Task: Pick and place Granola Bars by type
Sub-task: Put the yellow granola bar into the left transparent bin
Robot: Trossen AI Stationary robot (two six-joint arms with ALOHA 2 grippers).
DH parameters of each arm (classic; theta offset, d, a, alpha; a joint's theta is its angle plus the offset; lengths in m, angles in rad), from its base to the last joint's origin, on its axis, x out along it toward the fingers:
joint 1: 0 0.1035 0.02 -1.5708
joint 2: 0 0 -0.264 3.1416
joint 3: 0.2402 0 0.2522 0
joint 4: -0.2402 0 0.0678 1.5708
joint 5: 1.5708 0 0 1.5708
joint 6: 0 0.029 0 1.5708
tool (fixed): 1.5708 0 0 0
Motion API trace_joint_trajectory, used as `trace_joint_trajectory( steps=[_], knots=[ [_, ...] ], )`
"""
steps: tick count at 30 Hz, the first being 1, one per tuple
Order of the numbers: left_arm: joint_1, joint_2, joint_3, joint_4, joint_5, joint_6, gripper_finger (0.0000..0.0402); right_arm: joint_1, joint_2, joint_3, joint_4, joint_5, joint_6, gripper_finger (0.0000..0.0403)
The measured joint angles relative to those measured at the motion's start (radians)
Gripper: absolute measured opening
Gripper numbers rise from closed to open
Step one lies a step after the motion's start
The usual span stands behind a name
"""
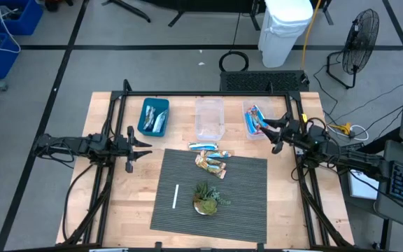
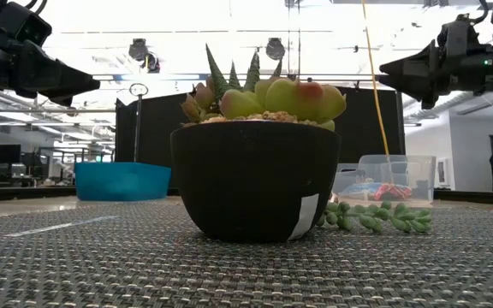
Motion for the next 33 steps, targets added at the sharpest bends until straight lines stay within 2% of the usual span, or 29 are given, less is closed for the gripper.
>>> trace_joint_trajectory(
  steps=[14, 19, 21, 24, 26, 29, 33],
  knots=[
    [0.000, 0.000, 0.000, 0.000, 0.000, 0.000, 0.0108, -0.002, 0.000, 0.000, 0.004, 0.025, 0.086, 0.0169],
    [0.000, 0.000, 0.000, 0.000, 0.000, 0.000, 0.0108, -0.002, 0.001, 0.000, 0.053, 0.023, 0.114, 0.0169],
    [0.000, 0.000, 0.000, 0.000, 0.000, 0.000, 0.0108, -0.001, 0.009, 0.000, 0.074, -0.024, 0.165, 0.0169],
    [0.000, 0.000, 0.000, 0.000, 0.000, 0.000, 0.0108, -0.001, 0.036, 0.000, 0.108, -0.181, 0.234, 0.0169],
    [0.000, 0.000, 0.000, 0.001, 0.000, 0.000, 0.0108, 0.000, 0.065, 0.000, 0.128, -0.240, 0.278, 0.0169],
    [0.000, 0.000, -0.001, 0.002, 0.000, 0.000, 0.0108, 0.016, 0.112, 0.000, 0.189, -0.268, 0.343, 0.0169],
    [0.000, 0.000, -0.001, 0.003, 0.000, 0.000, 0.0108, 0.074, 0.181, 0.000, 0.270, -0.300, 0.341, 0.0169]
  ],
)
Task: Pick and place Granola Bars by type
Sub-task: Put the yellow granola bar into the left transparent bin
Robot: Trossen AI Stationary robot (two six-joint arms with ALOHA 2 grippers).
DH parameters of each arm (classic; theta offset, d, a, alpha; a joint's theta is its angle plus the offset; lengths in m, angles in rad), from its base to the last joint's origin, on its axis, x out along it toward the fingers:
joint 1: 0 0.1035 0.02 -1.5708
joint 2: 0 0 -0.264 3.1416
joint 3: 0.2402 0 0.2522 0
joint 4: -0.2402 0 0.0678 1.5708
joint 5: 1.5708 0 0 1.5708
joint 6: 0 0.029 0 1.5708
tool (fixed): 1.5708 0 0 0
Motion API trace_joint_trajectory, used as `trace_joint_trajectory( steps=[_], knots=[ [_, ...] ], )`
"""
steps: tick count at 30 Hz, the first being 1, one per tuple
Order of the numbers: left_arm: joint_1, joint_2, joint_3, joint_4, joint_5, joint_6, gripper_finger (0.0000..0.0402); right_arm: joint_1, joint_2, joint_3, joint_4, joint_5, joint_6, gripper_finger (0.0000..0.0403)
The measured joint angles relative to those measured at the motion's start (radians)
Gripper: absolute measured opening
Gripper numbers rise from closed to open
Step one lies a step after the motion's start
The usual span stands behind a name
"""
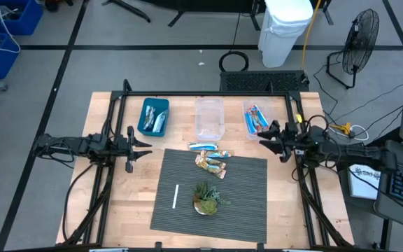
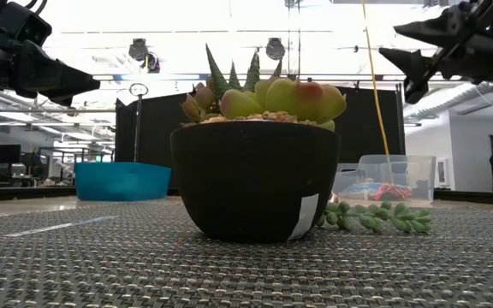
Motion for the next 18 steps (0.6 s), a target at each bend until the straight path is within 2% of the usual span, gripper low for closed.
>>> trace_joint_trajectory(
  steps=[14, 18],
  knots=[
    [0.000, 0.000, 0.000, 0.000, 0.000, 0.000, 0.0108, 0.272, 0.269, 0.037, 0.183, 0.095, -0.145, 0.0169],
    [0.000, 0.000, 0.000, 0.000, 0.000, 0.000, 0.0108, 0.354, 0.378, 0.106, 0.133, 0.200, -0.265, 0.0169]
  ],
)
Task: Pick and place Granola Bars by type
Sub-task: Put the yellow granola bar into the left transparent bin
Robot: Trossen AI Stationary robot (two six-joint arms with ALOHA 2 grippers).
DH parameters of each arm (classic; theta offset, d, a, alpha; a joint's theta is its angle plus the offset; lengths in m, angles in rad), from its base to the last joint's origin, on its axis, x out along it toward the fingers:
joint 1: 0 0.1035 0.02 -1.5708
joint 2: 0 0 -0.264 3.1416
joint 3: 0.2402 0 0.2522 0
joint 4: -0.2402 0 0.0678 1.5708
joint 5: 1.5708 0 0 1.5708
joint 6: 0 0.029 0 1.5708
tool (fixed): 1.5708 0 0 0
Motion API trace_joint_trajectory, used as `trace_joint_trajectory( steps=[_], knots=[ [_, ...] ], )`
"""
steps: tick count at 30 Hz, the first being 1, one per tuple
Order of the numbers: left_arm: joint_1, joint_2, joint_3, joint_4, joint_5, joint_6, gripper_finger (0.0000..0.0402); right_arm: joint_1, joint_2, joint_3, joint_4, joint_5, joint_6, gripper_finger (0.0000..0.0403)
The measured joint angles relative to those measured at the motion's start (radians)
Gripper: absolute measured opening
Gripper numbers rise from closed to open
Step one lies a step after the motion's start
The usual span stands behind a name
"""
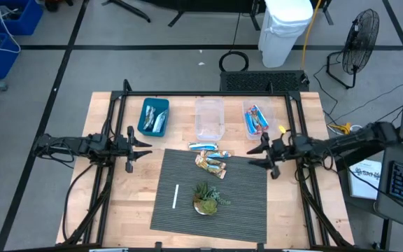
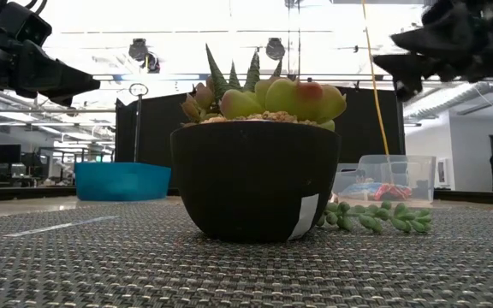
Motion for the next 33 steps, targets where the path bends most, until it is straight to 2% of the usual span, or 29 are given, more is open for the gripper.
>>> trace_joint_trajectory(
  steps=[4, 7, 10, 19, 26, 33],
  knots=[
    [0.000, 0.000, 0.000, 0.000, 0.000, 0.000, 0.0108, 0.056, 0.129, 0.113, -0.135, 0.184, -0.099, 0.0169],
    [0.000, 0.000, 0.000, 0.000, 0.000, 0.000, 0.0108, 0.066, 0.244, 0.193, -0.283, 0.339, -0.098, 0.0169],
    [0.000, 0.000, 0.000, 0.000, 0.000, 0.000, 0.0108, 0.067, 0.360, 0.248, -0.316, 0.417, -0.064, 0.0169],
    [0.000, 0.000, 0.000, 0.000, 0.000, 0.000, 0.0108, 0.038, 0.620, 0.260, -0.276, 0.418, 0.046, 0.0169],
    [0.000, 0.000, 0.000, 0.000, 0.000, 0.000, 0.0108, -0.034, 0.710, 0.261, -0.248, 0.419, 0.103, 0.0169],
    [0.000, 0.000, 0.000, 0.000, 0.000, 0.000, 0.0108, -0.064, 0.795, 0.261, -0.132, 0.410, 0.122, 0.0169]
  ],
)
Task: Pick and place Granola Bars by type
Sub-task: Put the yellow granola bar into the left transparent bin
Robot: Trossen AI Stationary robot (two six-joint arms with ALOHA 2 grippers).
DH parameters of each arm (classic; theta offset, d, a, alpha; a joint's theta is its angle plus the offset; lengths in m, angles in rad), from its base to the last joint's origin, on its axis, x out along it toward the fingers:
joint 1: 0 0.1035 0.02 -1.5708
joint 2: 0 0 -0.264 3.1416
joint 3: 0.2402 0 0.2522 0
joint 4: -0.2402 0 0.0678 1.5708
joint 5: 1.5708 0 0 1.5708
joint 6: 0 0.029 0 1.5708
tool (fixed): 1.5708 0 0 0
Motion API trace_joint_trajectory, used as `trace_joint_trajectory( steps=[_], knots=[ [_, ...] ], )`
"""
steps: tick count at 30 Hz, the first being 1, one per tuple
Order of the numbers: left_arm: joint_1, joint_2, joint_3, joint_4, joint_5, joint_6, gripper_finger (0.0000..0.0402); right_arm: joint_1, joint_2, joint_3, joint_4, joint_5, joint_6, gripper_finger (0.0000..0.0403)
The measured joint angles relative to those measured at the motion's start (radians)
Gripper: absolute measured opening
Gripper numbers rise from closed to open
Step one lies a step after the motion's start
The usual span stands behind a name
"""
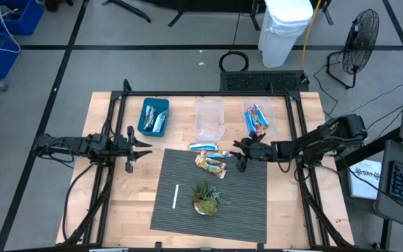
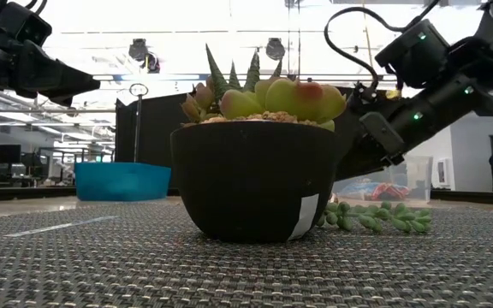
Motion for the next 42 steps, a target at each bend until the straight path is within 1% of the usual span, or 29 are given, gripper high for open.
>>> trace_joint_trajectory(
  steps=[3, 8, 15, 27, 29, 32, 34, 36, 38, 42],
  knots=[
    [0.000, 0.000, 0.000, 0.000, 0.000, 0.000, 0.0108, 0.000, 0.033, 0.000, 0.043, -0.027, 0.000, 0.0169],
    [0.000, 0.000, 0.000, 0.000, 0.000, 0.000, 0.0108, 0.000, 0.070, 0.000, 0.077, -0.028, 0.019, 0.0169],
    [0.000, 0.000, 0.000, 0.000, 0.000, 0.000, 0.0108, 0.001, 0.071, 0.000, 0.082, -0.054, 0.039, 0.0169],
    [0.000, 0.000, 0.000, 0.000, 0.000, 0.000, 0.0108, 0.003, 0.071, 0.000, 0.051, -0.056, 0.060, 0.0169],
    [0.000, 0.000, 0.000, 0.000, 0.000, 0.000, 0.0108, 0.002, 0.070, 0.001, 0.054, -0.094, 0.059, 0.0169],
    [0.000, 0.000, 0.000, 0.000, 0.000, 0.000, 0.0108, 0.003, 0.046, 0.022, 0.039, -0.182, 0.039, 0.0169],
    [0.000, 0.000, 0.000, 0.000, 0.000, 0.000, 0.0108, 0.013, 0.023, 0.053, 0.035, -0.204, 0.013, 0.0169],
    [0.000, 0.000, 0.000, 0.000, 0.000, 0.000, 0.0108, 0.030, -0.003, 0.096, -0.013, -0.204, -0.029, 0.0169],
    [0.000, 0.000, 0.000, 0.000, 0.000, 0.000, 0.0108, 0.055, -0.025, 0.157, -0.097, -0.189, -0.065, 0.0169],
    [0.000, 0.000, 0.000, 0.000, 0.000, 0.000, 0.0108, 0.125, -0.040, 0.318, -0.386, -0.080, -0.099, 0.0169]
  ],
)
